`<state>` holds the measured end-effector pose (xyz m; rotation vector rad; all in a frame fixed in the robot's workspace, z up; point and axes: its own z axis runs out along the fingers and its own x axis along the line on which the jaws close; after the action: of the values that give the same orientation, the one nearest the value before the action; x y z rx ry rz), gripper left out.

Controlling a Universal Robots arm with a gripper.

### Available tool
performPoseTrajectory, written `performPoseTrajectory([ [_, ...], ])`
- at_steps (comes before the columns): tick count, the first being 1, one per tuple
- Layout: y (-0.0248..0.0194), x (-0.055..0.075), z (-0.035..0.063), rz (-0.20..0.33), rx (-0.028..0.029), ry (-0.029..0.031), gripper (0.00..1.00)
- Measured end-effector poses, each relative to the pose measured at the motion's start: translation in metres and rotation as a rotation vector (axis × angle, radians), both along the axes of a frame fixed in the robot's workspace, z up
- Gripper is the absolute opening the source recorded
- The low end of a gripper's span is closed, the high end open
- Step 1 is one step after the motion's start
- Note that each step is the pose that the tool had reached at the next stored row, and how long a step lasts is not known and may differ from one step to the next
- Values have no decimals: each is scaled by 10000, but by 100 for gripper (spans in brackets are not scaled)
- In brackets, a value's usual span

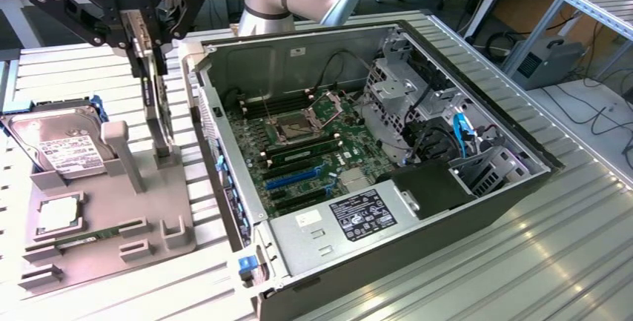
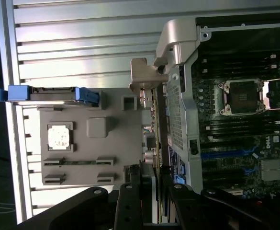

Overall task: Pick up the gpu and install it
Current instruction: 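Pick up the gpu and move the gpu toward the slot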

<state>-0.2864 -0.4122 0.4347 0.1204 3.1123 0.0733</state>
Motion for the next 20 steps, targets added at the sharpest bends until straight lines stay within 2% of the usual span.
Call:
performPoseTrajectory([
  [20, 0, 50, 0, 0, 0, 0, 27],
])
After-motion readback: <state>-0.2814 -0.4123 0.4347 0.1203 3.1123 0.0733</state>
